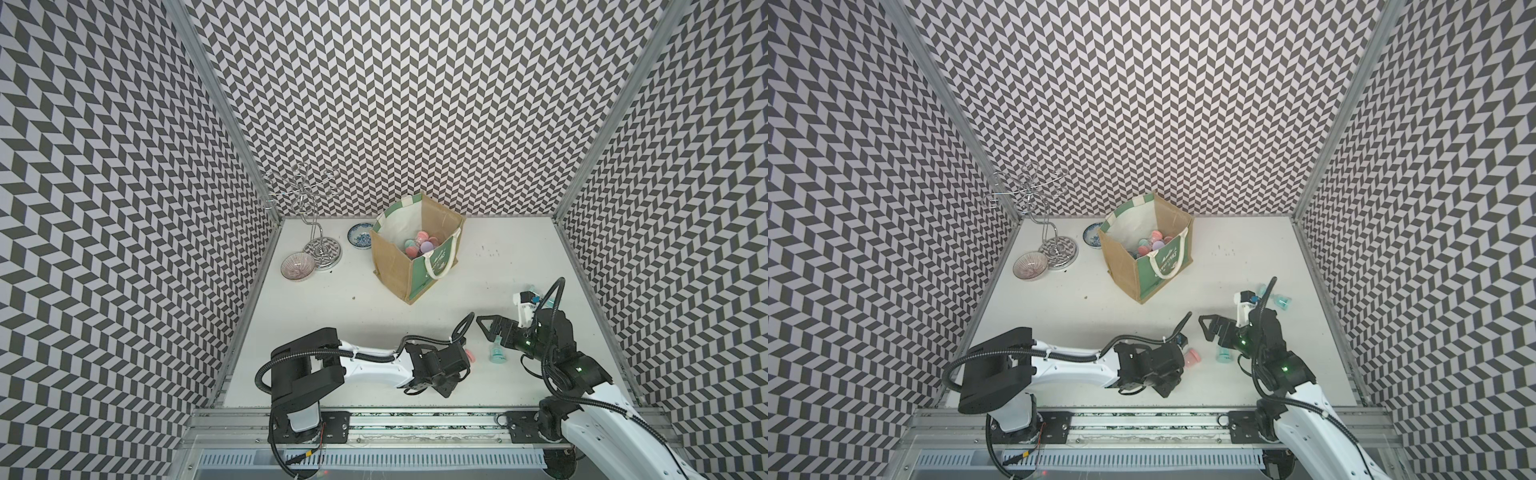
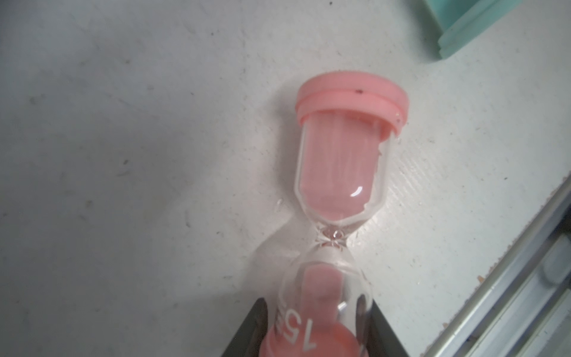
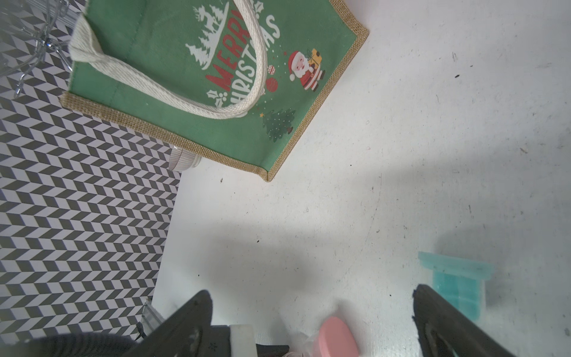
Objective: Put the hourglass into the canvas bag
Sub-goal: Pick up the hourglass from the center of the board.
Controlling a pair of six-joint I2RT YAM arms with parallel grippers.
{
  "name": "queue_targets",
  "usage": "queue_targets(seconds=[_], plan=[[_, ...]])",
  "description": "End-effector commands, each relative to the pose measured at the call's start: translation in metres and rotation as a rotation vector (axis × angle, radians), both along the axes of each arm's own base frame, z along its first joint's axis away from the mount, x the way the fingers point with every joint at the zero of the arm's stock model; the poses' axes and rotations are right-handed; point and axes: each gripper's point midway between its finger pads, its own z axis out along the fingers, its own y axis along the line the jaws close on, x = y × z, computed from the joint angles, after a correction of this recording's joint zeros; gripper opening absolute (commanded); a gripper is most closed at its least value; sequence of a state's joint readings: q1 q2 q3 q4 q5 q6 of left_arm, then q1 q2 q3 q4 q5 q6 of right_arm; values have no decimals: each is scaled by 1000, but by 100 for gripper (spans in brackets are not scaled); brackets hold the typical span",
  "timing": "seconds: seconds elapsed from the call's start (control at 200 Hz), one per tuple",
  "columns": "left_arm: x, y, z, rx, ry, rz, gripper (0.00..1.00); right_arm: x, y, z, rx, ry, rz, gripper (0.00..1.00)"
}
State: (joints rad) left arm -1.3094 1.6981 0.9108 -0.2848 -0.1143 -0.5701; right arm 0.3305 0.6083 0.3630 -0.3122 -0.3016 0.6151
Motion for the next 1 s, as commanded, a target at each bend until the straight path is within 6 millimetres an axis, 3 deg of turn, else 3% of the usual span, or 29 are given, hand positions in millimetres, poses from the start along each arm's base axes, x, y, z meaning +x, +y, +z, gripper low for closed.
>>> queue_targets(seconds=[0.0, 0.265, 0.536, 0.746, 0.996], plan=[[9, 0, 22, -64, -63, 45, 28, 16, -1, 29, 29, -93, -37, 99], [24, 8, 70, -153, -167, 85, 23, 23, 1, 46, 39, -118, -43, 99], [55, 23, 142, -284, -282, 156, 22, 35, -1, 74, 45, -188, -68, 99], [89, 41, 188, -326, -362, 219, 22, 43, 5, 98, 66, -252, -46, 99], [134, 49, 237, -347, -461, 252, 21, 43, 25, 133, 150, -385, 61, 99]])
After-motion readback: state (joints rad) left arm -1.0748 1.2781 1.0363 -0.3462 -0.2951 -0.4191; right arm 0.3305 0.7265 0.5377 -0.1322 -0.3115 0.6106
